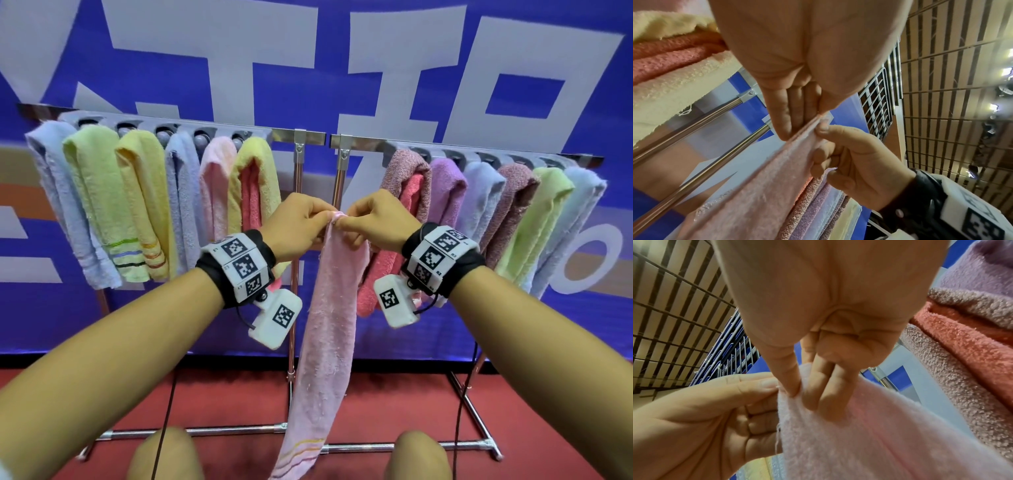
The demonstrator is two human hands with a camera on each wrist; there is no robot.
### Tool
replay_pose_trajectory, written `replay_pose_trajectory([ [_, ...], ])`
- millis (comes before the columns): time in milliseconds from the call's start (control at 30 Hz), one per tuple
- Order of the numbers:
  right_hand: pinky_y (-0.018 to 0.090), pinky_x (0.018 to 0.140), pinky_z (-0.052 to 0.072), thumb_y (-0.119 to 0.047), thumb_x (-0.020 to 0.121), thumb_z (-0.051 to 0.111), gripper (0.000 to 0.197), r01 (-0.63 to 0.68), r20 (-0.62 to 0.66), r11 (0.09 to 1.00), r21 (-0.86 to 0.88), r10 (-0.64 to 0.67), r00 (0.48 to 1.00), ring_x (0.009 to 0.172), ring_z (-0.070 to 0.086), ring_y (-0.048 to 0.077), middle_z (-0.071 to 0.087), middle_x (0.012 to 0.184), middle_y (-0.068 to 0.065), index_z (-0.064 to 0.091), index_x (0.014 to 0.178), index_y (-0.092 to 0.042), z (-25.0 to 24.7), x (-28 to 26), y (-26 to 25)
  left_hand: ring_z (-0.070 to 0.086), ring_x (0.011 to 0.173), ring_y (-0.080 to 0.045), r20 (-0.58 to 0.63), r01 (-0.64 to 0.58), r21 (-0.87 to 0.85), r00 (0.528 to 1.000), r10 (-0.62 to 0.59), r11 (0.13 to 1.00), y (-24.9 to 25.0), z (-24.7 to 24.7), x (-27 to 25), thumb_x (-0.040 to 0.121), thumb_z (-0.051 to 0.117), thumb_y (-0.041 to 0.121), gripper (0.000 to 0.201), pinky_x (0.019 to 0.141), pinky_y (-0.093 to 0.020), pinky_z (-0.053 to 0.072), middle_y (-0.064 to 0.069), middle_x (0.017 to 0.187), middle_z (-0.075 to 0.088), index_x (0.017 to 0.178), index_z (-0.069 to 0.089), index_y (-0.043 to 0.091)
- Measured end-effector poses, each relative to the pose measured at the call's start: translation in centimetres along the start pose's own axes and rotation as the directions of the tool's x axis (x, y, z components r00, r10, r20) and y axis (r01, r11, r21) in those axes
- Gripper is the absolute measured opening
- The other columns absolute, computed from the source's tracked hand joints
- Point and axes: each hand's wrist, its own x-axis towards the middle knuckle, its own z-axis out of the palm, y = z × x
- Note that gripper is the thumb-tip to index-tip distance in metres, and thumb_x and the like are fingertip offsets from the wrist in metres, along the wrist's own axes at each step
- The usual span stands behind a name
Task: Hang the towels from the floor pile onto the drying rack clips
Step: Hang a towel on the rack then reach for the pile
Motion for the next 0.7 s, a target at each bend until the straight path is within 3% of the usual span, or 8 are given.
replay_pose_trajectory([
  [67, 0.025, 0.044, 0.045, -0.028, 0.090, 0.070, 0.027, -0.010, -0.001, 1.000, 0.005, 0.010, 1.000, 0.062, 0.072, 0.020, 0.073, 0.069, 0.012, 0.070, 0.074, -0.006, -0.06, -0.05, -0.16, 0.068, 0.069, -0.017, 0.001, -0.017, 0.032, 1.000, 0.017, 0.999, 0.06, 0.00, 0.06, 0.101, 0.054, 0.016, 0.024, 0.062, -0.026, 0.057, -0.017, 0.087, 0.075, 0.100, 0.076, 0.008],
  [133, 0.032, 0.051, 0.050, -0.027, 0.089, 0.070, 0.026, -0.004, -0.002, 1.000, -0.003, 0.004, 1.000, 0.062, 0.073, 0.020, 0.073, 0.068, 0.012, 0.070, 0.074, -0.005, -0.10, -0.04, -0.21, 0.069, 0.071, -0.025, 0.007, -0.030, 0.068, 1.000, 0.030, 0.997, 0.20, 0.02, -0.01, 0.100, 0.057, 0.022, 0.023, 0.065, -0.033, 0.061, -0.016, 0.088, 0.075, 0.099, 0.077, 0.011],
  [233, 0.048, 0.066, 0.058, -0.029, 0.088, 0.072, 0.027, 0.019, 0.003, 0.999, -0.037, -0.019, 1.000, 0.060, 0.072, 0.019, 0.072, 0.064, 0.008, 0.070, 0.068, -0.011, -0.04, 0.06, -0.08, 0.067, 0.065, -0.008, 0.012, -0.028, 0.027, 1.000, 0.027, 0.999, 0.15, 0.04, -0.17, 0.096, 0.064, 0.022, 0.019, 0.059, -0.021, 0.054, -0.005, 0.083, 0.077, 0.100, 0.077, 0.009],
  [333, 0.037, 0.064, 0.060, -0.033, 0.087, 0.072, 0.029, 0.043, 0.007, 0.996, -0.072, -0.043, 0.999, 0.059, 0.072, 0.017, 0.072, 0.061, 0.003, 0.070, 0.066, -0.014, 0.14, -0.01, -0.05, 0.075, 0.084, -0.015, 0.028, 0.005, -0.056, 1.000, -0.004, 0.998, -0.10, -0.07, -0.06, 0.094, 0.066, 0.018, 0.021, 0.071, -0.025, 0.060, -0.009, 0.092, 0.077, 0.106, 0.075, 0.003],
  [433, 0.020, 0.056, 0.050, -0.031, 0.088, 0.072, 0.030, 0.057, -0.010, 0.995, -0.084, -0.058, 0.998, 0.054, 0.070, 0.015, 0.069, 0.055, 0.000, 0.070, 0.063, -0.016, 0.35, -0.12, 0.05, 0.074, 0.086, -0.020, 0.052, 0.013, -0.111, 0.999, -0.007, 0.994, -0.30, -0.32, -0.23, 0.094, 0.065, 0.014, 0.023, 0.068, -0.023, 0.058, -0.015, 0.096, 0.076, 0.109, 0.073, -0.002],
  [567, 0.019, 0.053, 0.050, -0.037, 0.087, 0.071, 0.034, 0.081, -0.014, 0.993, -0.090, -0.083, 0.996, 0.054, 0.070, 0.018, 0.071, 0.060, 0.005, 0.073, 0.069, -0.009, 0.54, -0.23, 0.26, 0.074, 0.084, -0.018, 0.089, 0.011, -0.074, 0.996, -0.005, 0.997, -0.42, -0.54, -0.26, 0.097, 0.061, 0.013, 0.023, 0.068, -0.021, 0.057, -0.014, 0.096, 0.075, 0.111, 0.072, -0.002],
  [700, 0.019, 0.048, 0.048, -0.038, 0.087, 0.072, 0.036, 0.094, -0.011, 0.992, -0.087, -0.096, 0.995, 0.049, 0.067, 0.017, 0.069, 0.058, 0.004, 0.072, 0.069, -0.007, 0.42, -0.25, 0.34, 0.074, 0.089, -0.020, 0.135, -0.043, 0.063, 0.990, 0.034, 0.997, -0.73, -0.73, 0.04, 0.095, 0.064, 0.020, 0.023, 0.075, -0.029, 0.061, -0.011, 0.097, 0.076, 0.111, 0.073, 0.005],
])
